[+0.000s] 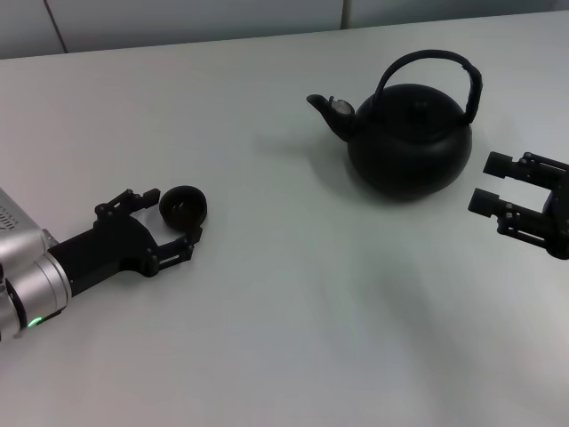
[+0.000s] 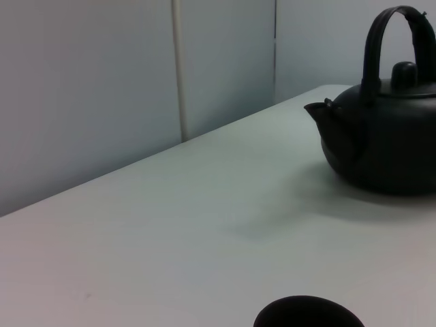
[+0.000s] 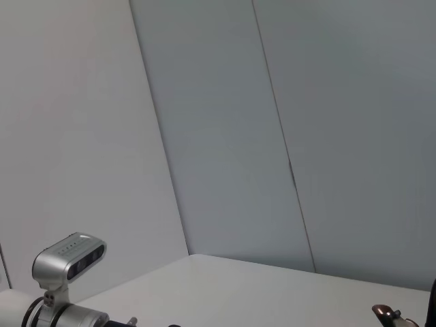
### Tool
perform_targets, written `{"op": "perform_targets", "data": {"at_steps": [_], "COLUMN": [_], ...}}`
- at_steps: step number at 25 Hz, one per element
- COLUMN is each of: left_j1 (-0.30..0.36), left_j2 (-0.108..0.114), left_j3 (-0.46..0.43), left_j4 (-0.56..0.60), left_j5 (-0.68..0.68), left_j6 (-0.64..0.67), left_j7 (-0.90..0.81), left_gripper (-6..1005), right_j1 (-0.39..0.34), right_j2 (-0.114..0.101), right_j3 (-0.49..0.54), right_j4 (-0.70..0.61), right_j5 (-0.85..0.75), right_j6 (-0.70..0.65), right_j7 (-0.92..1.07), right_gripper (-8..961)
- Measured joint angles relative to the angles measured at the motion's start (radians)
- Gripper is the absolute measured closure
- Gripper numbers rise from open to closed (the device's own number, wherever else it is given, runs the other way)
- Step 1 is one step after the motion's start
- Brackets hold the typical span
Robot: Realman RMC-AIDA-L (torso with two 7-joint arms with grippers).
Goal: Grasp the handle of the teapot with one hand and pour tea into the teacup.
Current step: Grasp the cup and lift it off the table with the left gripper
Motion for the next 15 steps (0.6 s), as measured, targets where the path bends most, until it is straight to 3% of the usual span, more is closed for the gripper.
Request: {"op": "perform_targets", "data": {"at_steps": [9,15], "left_j1": [-0.009,-0.050], "left_j2": [0.000,0.000], "left_j3": [0.002,0.031], "left_j4": [-0.001,-0.038], "left_j5": [0.000,-0.001], "left_j6": [-0.008,-0.050], "left_j7": [-0.002,-0.014], "left_gripper": [303,312], "right_j1": [0.002,0.002], "right_j2": [0.000,0.000], "right_j3": [0.000,0.000], "right_j4": [0.000,0.000], "right_j5": [0.000,0.000], "right_j6": [0.005,0.005], "right_j7": [0.000,0.000], "right_gripper": [331,331]}}
